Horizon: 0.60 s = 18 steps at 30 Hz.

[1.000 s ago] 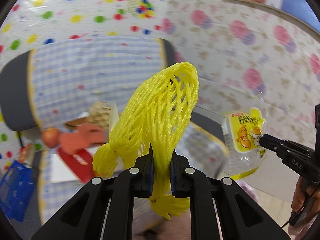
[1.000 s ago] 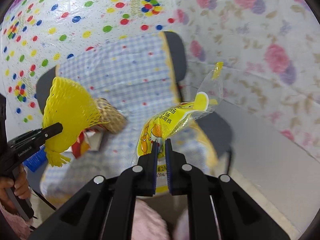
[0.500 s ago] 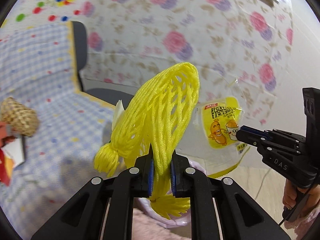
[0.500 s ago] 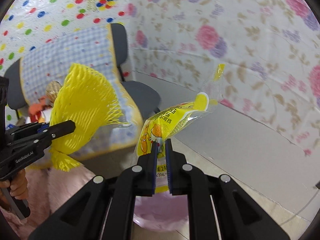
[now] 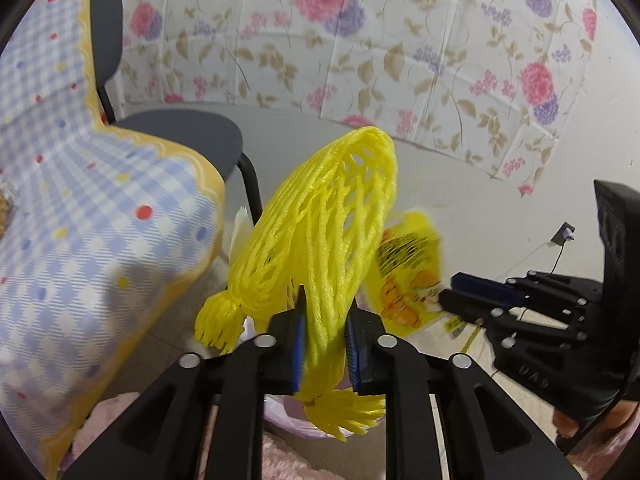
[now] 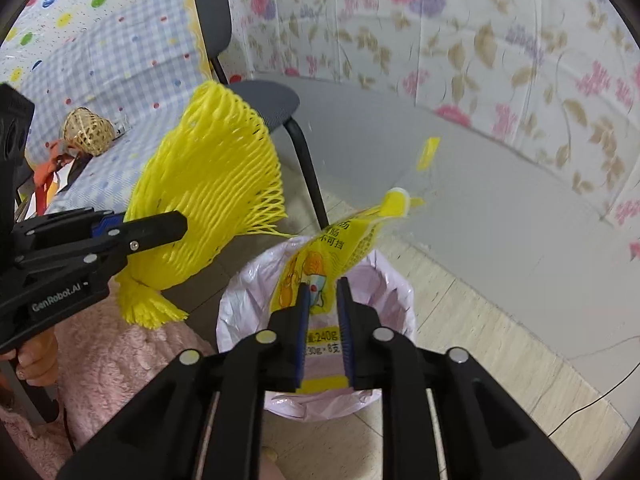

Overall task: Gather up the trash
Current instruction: 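Carry both items over the pink-lined bin and open both tools to drop them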

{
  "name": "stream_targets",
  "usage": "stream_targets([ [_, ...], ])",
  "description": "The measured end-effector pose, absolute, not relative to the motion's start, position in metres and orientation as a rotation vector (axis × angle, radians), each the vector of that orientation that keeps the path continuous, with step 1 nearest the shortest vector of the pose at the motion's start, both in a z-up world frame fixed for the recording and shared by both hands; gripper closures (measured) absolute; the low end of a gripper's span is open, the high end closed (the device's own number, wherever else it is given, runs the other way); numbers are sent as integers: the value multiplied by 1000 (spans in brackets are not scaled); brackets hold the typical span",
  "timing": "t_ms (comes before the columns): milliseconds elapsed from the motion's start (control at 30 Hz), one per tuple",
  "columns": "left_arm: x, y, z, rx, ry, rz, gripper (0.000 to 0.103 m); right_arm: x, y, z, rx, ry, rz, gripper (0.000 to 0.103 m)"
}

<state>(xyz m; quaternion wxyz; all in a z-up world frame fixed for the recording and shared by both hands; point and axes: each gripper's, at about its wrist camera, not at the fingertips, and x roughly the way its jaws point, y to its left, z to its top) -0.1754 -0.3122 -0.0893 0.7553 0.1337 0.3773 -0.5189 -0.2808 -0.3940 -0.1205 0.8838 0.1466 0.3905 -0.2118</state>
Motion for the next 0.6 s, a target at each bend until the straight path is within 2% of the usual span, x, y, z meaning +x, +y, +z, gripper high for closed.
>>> stream_targets([
  [100,-169,-323,-99,297,870,-1124,64,-274,-401,-134,333,829,-435,80],
  [133,-168,-325,-100,298,877,-1118,55,-273,-403,-138,340,835,-438,78],
  [167,-167,-326,-101,305,881,-1108,45,-271,-405,-142,347,846,-437,74],
  [233,-164,-327,-101,306,885,-1091,34,-270,-408,-148,355,855,-443,66],
  [400,-152,-312,-87,280,874,-1037,34,-278,-413,-136,363,811,-479,66],
  [600,-138,-269,-45,241,772,-882,33,-288,-395,-73,306,622,-460,66],
])
